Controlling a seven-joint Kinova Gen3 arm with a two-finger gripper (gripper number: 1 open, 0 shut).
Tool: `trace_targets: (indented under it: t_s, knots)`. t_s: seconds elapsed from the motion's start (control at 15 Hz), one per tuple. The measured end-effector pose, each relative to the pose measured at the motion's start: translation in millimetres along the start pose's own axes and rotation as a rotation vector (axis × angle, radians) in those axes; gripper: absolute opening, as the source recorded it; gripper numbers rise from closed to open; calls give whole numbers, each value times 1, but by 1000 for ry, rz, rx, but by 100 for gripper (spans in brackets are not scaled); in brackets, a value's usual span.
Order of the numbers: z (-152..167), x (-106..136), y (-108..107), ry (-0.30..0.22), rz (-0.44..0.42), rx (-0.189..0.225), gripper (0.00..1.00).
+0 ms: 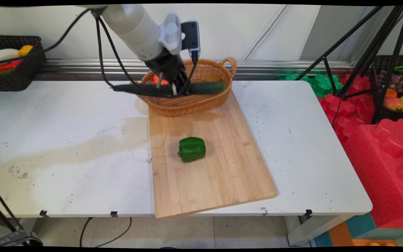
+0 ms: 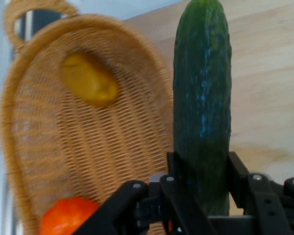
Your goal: Place the picked object in the vegetable basket
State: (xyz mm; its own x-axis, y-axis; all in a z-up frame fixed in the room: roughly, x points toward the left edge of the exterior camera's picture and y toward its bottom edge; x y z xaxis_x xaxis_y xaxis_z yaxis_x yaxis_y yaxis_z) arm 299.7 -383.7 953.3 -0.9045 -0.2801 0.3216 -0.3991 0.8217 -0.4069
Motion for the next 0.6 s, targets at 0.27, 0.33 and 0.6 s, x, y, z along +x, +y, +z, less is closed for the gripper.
trace_targets:
  t_s: [0.27,0.33,0.6]
  knots:
    - [5,-4,-32,-28,14,52,0]
    - [8,-5,-39,-35,18,61,0]
    - [30,-7,-75,-73,52,89,0]
